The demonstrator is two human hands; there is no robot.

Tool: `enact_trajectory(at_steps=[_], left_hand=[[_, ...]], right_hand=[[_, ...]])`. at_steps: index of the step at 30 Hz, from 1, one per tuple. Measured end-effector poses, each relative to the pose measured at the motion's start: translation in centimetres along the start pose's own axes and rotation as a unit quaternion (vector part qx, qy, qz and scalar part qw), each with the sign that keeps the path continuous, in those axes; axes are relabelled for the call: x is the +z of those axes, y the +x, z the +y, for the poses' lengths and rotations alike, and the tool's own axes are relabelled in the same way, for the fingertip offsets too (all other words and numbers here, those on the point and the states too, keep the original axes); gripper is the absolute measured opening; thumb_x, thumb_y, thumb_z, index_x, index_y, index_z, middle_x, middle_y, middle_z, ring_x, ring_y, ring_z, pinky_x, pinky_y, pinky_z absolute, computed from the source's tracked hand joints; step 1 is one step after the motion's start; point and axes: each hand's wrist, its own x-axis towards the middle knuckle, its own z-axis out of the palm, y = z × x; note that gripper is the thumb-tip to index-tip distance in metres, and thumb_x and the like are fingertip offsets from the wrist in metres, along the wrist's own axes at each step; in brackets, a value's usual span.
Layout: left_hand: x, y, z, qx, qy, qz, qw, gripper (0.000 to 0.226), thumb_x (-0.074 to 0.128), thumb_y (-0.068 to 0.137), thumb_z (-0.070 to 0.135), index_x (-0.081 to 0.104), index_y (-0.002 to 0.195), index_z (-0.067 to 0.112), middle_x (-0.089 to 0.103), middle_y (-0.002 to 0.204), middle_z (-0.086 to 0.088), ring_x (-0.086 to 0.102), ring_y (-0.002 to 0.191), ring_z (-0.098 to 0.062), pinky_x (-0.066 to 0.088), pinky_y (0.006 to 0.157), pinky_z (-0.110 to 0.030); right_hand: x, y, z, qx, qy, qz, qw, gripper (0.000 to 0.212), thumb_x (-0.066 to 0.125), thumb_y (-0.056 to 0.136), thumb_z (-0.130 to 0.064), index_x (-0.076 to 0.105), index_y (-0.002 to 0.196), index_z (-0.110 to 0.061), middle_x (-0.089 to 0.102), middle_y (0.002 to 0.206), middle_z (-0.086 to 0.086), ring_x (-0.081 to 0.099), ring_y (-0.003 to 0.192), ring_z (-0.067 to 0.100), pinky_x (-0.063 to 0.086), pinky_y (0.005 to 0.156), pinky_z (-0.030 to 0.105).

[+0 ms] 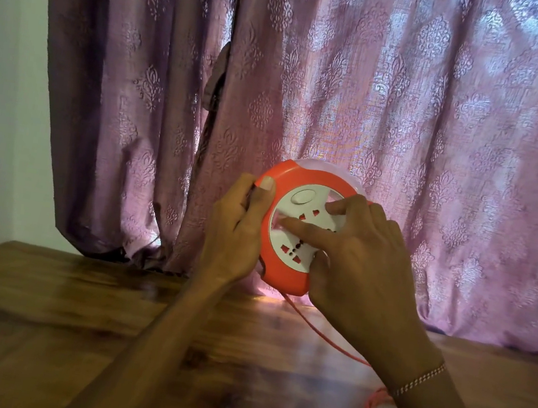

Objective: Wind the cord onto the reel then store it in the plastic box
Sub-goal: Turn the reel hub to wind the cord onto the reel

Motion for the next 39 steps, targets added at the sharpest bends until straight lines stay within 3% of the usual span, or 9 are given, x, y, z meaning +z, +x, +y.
enact_trajectory(at_steps=[4, 12, 16, 18, 24, 27, 31, 34, 39], left_hand=[[0.2, -0.1, 0.0, 0.002, 0.018, -0.008, 1.0, 0.042, 0.044, 0.099, 0.057, 0.058, 0.089, 0.019, 0.07, 0.084, -0.018, 0.069, 0.08, -0.04, 0.057, 0.071, -0.061], [0.2, -0.2, 0.2, 0.007, -0.003, 0.0, 1.0, 0.048, 0.045, 0.1, 0.054, 0.055, 0.088, 0.008, 0.063, 0.084, -0.026, 0.062, 0.081, -0.046, 0.054, 0.071, -0.061], [0.2, -0.2, 0.2, -0.002, -0.004, 0.0, 1.0, 0.044, 0.044, 0.101, 0.049, 0.057, 0.089, 0.008, 0.067, 0.083, -0.019, 0.066, 0.072, -0.031, 0.056, 0.07, -0.056], [0.2, -0.2, 0.3, -0.009, -0.013, -0.003, 1.0, 0.043, 0.044, 0.101, 0.047, 0.058, 0.092, 0.007, 0.069, 0.086, -0.019, 0.068, 0.075, -0.033, 0.058, 0.072, -0.057], [0.1, -0.2, 0.2, -0.006, -0.007, -0.001, 1.0, 0.039, 0.044, 0.102, 0.047, 0.059, 0.092, 0.013, 0.071, 0.088, -0.017, 0.07, 0.083, -0.038, 0.058, 0.073, -0.06], [0.1, -0.1, 0.1, 0.003, 0.011, -0.001, 1.0, 0.035, 0.044, 0.102, 0.05, 0.06, 0.091, 0.02, 0.072, 0.087, -0.012, 0.071, 0.082, -0.035, 0.058, 0.073, -0.059], [0.1, -0.2, 0.2, 0.0, 0.012, 0.0, 1.0, 0.04, 0.043, 0.099, 0.055, 0.059, 0.088, 0.02, 0.07, 0.083, -0.012, 0.07, 0.08, -0.035, 0.058, 0.072, -0.057], [0.1, -0.2, 0.2, 0.006, 0.012, 0.007, 1.0, 0.045, 0.044, 0.098, 0.058, 0.057, 0.087, 0.016, 0.067, 0.08, -0.016, 0.066, 0.078, -0.04, 0.055, 0.07, -0.059], [0.1, -0.1, 0.2, 0.006, 0.006, 0.01, 1.0, 0.041, 0.046, 0.1, 0.051, 0.056, 0.085, 0.014, 0.064, 0.078, -0.015, 0.06, 0.068, -0.025, 0.053, 0.068, -0.056]], right_hand=[[0.4, -0.3, -0.1, 0.048, -0.002, 0.016, 0.999, 0.058, 0.067, 0.07, -0.033, 0.063, 0.127, -0.047, 0.055, 0.095, 0.006, 0.053, 0.089, 0.029, 0.043, 0.074, 0.039], [0.9, 0.2, -0.2, 0.103, 0.007, 0.045, 0.994, 0.058, 0.054, 0.084, -0.065, 0.067, 0.127, -0.028, 0.072, 0.087, 0.002, 0.062, 0.09, 0.031, 0.042, 0.077, 0.039], [0.7, 0.3, 0.5, 0.011, 0.058, 0.082, 0.995, 0.037, 0.063, 0.09, -0.037, 0.069, 0.119, -0.016, 0.067, 0.102, 0.007, 0.055, 0.092, 0.031, 0.048, 0.077, 0.047], [0.3, 0.3, 0.9, -0.039, 0.079, 0.072, 0.994, 0.03, 0.051, 0.089, -0.024, 0.071, 0.111, -0.019, 0.064, 0.117, 0.009, 0.052, 0.099, 0.032, 0.049, 0.08, 0.048], [0.7, 0.1, 1.1, -0.067, 0.031, -0.025, 0.997, 0.052, 0.033, 0.079, -0.033, 0.073, 0.112, -0.042, 0.055, 0.139, 0.007, 0.046, 0.113, 0.032, 0.046, 0.089, 0.045], [0.6, 0.0, 1.0, -0.055, -0.002, -0.021, 0.998, 0.043, 0.052, 0.077, -0.03, 0.073, 0.113, -0.043, 0.058, 0.133, 0.009, 0.046, 0.109, 0.033, 0.041, 0.08, 0.042], [0.3, 0.0, 0.3, -0.01, 0.004, -0.002, 1.0, 0.051, 0.038, 0.079, -0.036, 0.067, 0.12, -0.048, 0.058, 0.118, 0.011, 0.052, 0.102, 0.034, 0.041, 0.076, 0.041], [0.5, -0.3, 0.0, 0.027, 0.012, 0.018, 0.999, 0.059, 0.06, 0.074, -0.033, 0.058, 0.131, -0.049, 0.055, 0.102, 0.007, 0.052, 0.095, 0.03, 0.042, 0.076, 0.04], [0.9, -0.1, -0.2, 0.082, -0.002, 0.052, 0.995, 0.059, 0.058, 0.081, -0.066, 0.058, 0.134, -0.04, 0.067, 0.087, 0.005, 0.062, 0.082, 0.03, 0.047, 0.071, 0.036]])
